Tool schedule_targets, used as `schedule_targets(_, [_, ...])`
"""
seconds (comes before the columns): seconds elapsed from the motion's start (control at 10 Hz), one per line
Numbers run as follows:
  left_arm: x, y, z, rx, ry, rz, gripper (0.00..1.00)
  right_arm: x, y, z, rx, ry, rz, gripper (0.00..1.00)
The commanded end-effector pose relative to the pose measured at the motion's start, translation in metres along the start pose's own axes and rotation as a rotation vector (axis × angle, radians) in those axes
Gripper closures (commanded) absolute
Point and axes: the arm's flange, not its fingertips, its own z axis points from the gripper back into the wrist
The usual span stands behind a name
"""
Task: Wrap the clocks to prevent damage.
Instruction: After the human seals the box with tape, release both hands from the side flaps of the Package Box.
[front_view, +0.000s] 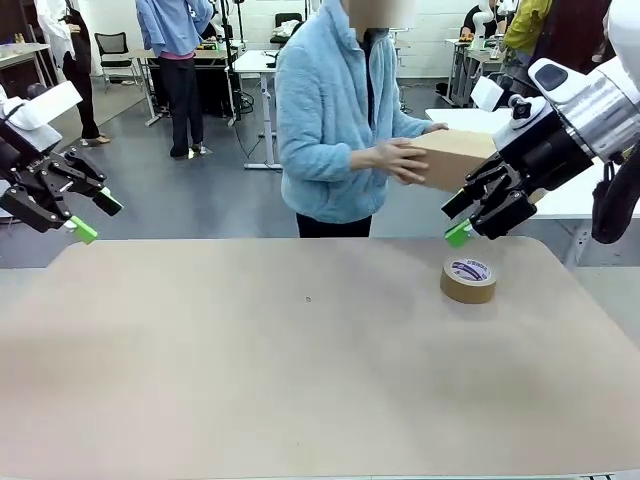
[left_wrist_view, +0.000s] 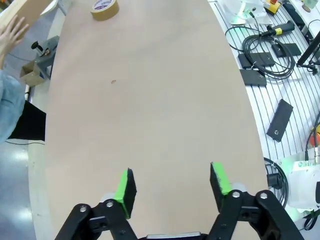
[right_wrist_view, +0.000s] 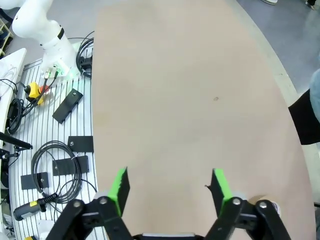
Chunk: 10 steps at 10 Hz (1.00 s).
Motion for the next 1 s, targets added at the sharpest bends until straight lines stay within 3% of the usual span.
schedule_targets(0.0, [0.0016,-0.0024,-0.0014,-0.002,-0.028,0.011,0.0,0.005,0.0001,0.0032,0.006,0.03,-0.007,0.0])
schedule_targets(0.3, [0.0048,0.0007,-0.0046,-0.021,-0.015,0.006,0.0,0.0074,-0.0005,0.0016,0.003,0.036,-0.007,0.0])
schedule_targets(0.4, [0.0049,-0.0009,-0.006,-0.002,0.001,0.021,0.0,0.0079,-0.0022,-0.001,0.001,0.091,-0.026,0.0])
schedule_targets(0.5, [0.0001,-0.0004,-0.0029,-0.01,-0.002,0.0,0.0,0.003,-0.0004,0.0025,-0.006,0.004,0.01,0.0])
schedule_targets(0.9, [0.0001,-0.0004,-0.0029,-0.01,-0.002,0.0,0.0,0.003,-0.0004,0.0025,-0.006,0.004,0.01,0.0])
